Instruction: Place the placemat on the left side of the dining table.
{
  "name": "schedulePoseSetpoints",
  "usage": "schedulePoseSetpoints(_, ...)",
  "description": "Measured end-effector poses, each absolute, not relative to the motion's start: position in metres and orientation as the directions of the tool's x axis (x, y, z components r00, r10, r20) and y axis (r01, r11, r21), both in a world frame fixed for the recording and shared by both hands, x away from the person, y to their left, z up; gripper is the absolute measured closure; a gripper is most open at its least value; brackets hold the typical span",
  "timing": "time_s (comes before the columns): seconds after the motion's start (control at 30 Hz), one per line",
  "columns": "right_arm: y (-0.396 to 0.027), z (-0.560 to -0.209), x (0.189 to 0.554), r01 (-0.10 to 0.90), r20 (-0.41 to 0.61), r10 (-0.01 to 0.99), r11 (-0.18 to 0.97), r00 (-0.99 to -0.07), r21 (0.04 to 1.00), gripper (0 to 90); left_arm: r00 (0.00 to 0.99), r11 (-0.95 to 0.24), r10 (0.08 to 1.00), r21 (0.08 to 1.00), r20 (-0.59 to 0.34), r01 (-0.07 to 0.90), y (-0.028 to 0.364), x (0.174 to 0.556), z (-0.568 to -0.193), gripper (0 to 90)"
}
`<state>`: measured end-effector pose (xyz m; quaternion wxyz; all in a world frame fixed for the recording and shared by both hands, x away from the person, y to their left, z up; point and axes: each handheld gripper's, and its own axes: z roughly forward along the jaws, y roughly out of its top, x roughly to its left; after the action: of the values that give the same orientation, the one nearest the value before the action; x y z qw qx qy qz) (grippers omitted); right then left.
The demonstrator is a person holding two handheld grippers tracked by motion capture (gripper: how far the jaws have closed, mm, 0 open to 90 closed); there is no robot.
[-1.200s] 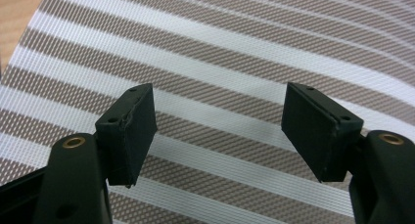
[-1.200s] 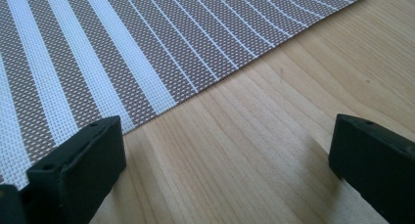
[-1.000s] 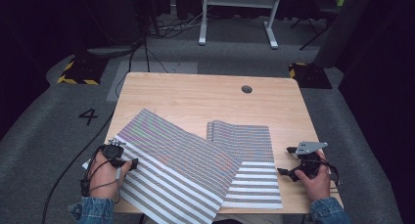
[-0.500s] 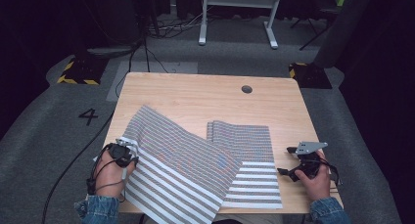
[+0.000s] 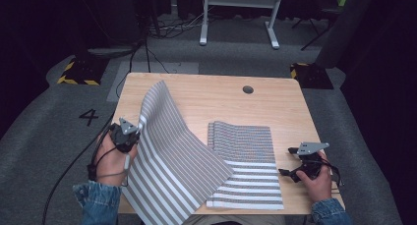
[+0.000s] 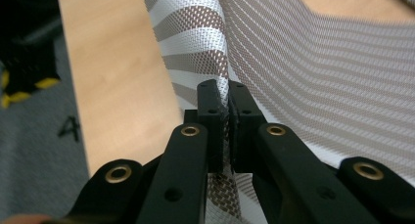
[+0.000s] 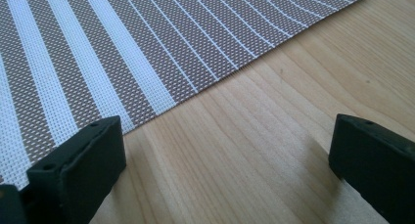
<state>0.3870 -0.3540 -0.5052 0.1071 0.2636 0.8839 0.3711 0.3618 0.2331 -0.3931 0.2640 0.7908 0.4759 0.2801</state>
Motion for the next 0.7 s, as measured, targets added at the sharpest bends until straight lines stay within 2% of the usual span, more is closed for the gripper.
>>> schedulePoseSetpoints(0.1, -0.354, -0.505, 0.387, 0.383, 0.003, 0.545, 0.586, -0.838, 0.714, 0.5, 0.397, -0.448, 0.884, 0.694, 0.248, 0.564, 0.226, 0.390, -0.378, 86.0)
schedulePoseSetpoints(0.17, -0.354, -0.505, 0.387, 0.384, 0.004, 0.545, 0.586, -0.839, 0.713, 0.5, 0.361, -0.443, 0.887, 0.750, 0.287, 0.492, 0.221, 0.420, -0.369, 80.5)
schedulePoseSetpoints(0.2, -0.354, -0.505, 0.387, 0.384, 0.004, 0.545, 0.586, -0.838, 0.713, 0.5, 0.361, -0.443, 0.887, 0.750, 0.287, 0.492, 0.221, 0.420, -0.369, 73.0)
schedulePoseSetpoints(0.23, -0.354, -0.505, 0.387, 0.383, 0.003, 0.545, 0.586, -0.839, 0.714, 0.5, 0.322, -0.427, 0.895, 0.803, 0.310, 0.415, 0.216, 0.439, -0.367, 60.9)
schedulePoseSetpoints(0.27, -0.354, -0.505, 0.387, 0.383, 0.002, 0.545, 0.586, -0.839, 0.714, 0.5, 0.322, -0.427, 0.895, 0.803, 0.310, 0.415, 0.216, 0.439, -0.367, 49.0)
schedulePoseSetpoints(0.3, -0.354, -0.505, 0.387, 0.383, 0.002, 0.545, 0.586, -0.839, 0.714, 0.5, 0.321, -0.423, 0.895, 0.818, 0.310, 0.390, 0.212, 0.444, -0.366, 49.0)
schedulePoseSetpoints(0.33, -0.354, -0.505, 0.387, 0.384, 0.004, 0.544, 0.586, -0.839, 0.713, 0.5, 0.321, -0.418, 0.896, 0.823, 0.305, 0.384, 0.201, 0.446, -0.367, 38.4)
schedulePoseSetpoints(0.4, -0.354, -0.505, 0.387, 0.383, 0.003, 0.545, 0.586, -0.839, 0.714, 0.5, 0.334, -0.427, 0.890, 0.820, 0.309, 0.380, 0.195, 0.444, -0.369, 35.9)
schedulePoseSetpoints(0.43, -0.354, -0.505, 0.387, 0.383, 0.003, 0.544, 0.586, -0.839, 0.714, 0.5, 0.381, -0.424, 0.882, 0.822, 0.278, 0.380, 0.184, 0.437, -0.375, 36.0)
schedulePoseSetpoints(0.6, -0.354, -0.505, 0.387, 0.382, 0.002, 0.544, 0.587, -0.839, 0.714, 0.5, 0.468, -0.412, 0.862, 0.809, 0.196, 0.420, 0.162, 0.415, -0.394, 34.5)
schedulePoseSetpoints(0.63, -0.354, -0.505, 0.387, 0.382, 0.002, 0.544, 0.587, -0.839, 0.714, 0.5, 0.515, -0.409, 0.845, 0.791, 0.141, 0.456, 0.150, 0.402, -0.405, 33.6)
schedulePoseSetpoints(0.67, -0.354, -0.505, 0.387, 0.382, 0.002, 0.544, 0.587, -0.839, 0.714, 0.5, 0.515, -0.409, 0.845, 0.791, 0.141, 0.456, 0.150, 0.402, -0.405, 32.9)
schedulePoseSetpoints(0.7, -0.354, -0.505, 0.387, 0.382, 0.002, 0.544, 0.587, -0.839, 0.714, 0.5, 0.541, -0.398, 0.836, 0.780, 0.091, 0.483, 0.141, 0.393, -0.413, 32.9)
